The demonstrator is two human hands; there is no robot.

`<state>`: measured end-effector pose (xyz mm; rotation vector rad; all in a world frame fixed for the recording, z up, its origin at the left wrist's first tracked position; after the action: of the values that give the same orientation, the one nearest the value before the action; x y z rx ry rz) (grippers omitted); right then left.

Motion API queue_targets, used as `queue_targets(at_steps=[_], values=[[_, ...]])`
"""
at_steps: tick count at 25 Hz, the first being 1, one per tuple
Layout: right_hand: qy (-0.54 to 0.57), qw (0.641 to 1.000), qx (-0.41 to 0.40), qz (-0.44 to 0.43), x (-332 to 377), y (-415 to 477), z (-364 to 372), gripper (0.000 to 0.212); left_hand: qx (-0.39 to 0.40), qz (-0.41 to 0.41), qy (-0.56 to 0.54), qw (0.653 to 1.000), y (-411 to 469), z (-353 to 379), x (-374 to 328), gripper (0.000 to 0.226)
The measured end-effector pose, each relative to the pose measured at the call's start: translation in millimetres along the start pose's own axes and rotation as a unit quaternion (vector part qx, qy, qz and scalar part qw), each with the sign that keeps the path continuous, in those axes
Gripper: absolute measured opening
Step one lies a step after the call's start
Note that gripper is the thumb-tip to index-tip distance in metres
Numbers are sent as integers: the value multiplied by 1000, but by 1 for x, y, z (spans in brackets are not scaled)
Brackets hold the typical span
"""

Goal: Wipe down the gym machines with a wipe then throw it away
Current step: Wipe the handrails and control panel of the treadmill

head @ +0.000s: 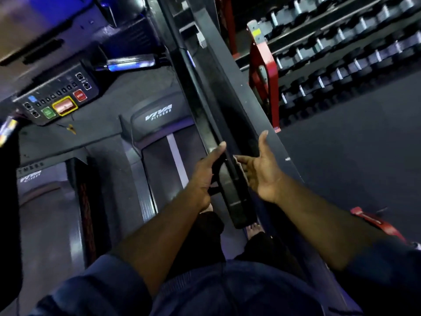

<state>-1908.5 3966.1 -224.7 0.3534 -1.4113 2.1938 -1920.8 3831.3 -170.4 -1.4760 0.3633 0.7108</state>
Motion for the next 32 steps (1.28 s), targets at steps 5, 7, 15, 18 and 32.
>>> queue_targets(at_steps=[5,7,15,18,32], values=[[-50,999,8,-4,27,28,5,129,-2,3,-18,1000,34,-20,-51,76],[-75,997,-17,-7,61,48,24,130,7,-1,-25,1000,55,-26,-67,82],[-99,991,-87,32,109,92,49,132,104,-50,-39,993,109,-51,-118,61],[-99,988,-110,37,138,118,63,131,136,-55,-18,989,130,-58,-142,61],[-129,980,-150,-21,229,194,98,95,164,-13,19,986,175,-59,-207,56]])
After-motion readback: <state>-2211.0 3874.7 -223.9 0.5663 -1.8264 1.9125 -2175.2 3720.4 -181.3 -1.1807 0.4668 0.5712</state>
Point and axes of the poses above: each hand's wrist, its own y-axis towards the middle knuckle, its own z-axis out of the palm, x = y × z, the point moved 7 cm from there along y, towards the middle knuckle, and after that the axes turned 9 degrees about -y, right-handed, at the moved point
